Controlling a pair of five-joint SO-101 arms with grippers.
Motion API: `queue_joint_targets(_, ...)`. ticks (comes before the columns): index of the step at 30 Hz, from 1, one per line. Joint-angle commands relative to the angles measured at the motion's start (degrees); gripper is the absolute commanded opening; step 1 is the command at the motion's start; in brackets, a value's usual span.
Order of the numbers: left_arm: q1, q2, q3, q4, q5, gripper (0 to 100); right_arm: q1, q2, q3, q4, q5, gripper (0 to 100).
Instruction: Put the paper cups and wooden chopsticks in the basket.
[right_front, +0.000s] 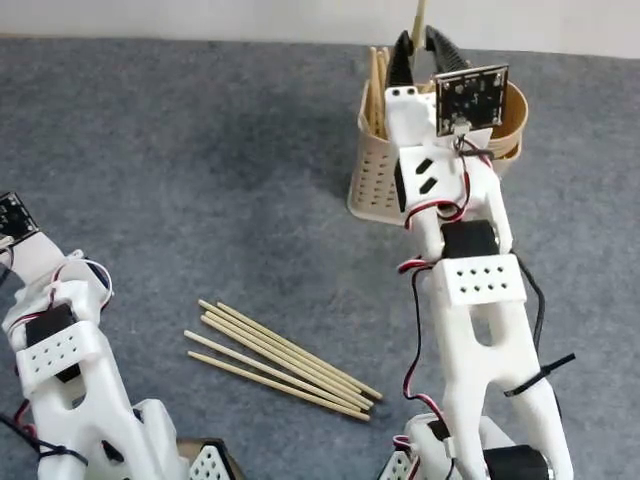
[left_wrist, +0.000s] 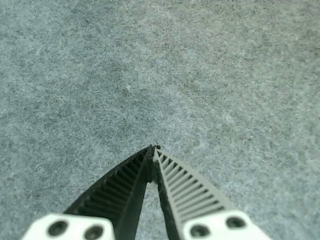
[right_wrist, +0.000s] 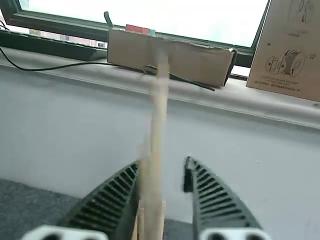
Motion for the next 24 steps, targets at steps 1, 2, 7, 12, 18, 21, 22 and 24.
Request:
queue_joint_targets(1, 1.1, -1.01, -0.48, -1.05, -0.18, 1, -0.22, -5.58, -2.86, 5.05, -0.62, 14.1)
queue_joint_targets(2, 1.1, -1.01, -0.48, -1.05, -0.18, 1, -0.92, -6.9, -2.86, 7.6, -0.62, 13.2)
queue_joint_targets(7, 1.1, -1.01, -0.48, -1.05, -0.18, 1, -5.49, -15.43, -2.51, 19.91, -0.26, 3.7)
queue_joint_targets(12, 1.01, -1.01, -0.48, -1.05, -0.18, 1, -9.8, -23.16, 0.84, 30.02, -0.53, 0.5)
queue_joint_targets(18, 1.1, -1.01, -0.48, -1.05, -0.18, 1, -9.89, -32.57, 12.09, 34.33, -0.53, 0.5)
queue_joint_targets(21, 1.1, -1.01, -0.48, -1.05, -0.18, 1, -9.89, -38.99, 20.09, 36.18, -0.53, 0.5)
queue_joint_targets(22, 1.1, -1.01, -0.57, -1.05, -0.18, 1, -9.89, -41.27, 22.55, 36.62, -0.53, 0.5)
queue_joint_targets(24, 1.1, -1.36, -0.57, -1.05, -0.18, 1, -9.89, -46.2, 27.38, 37.05, -0.53, 0.5)
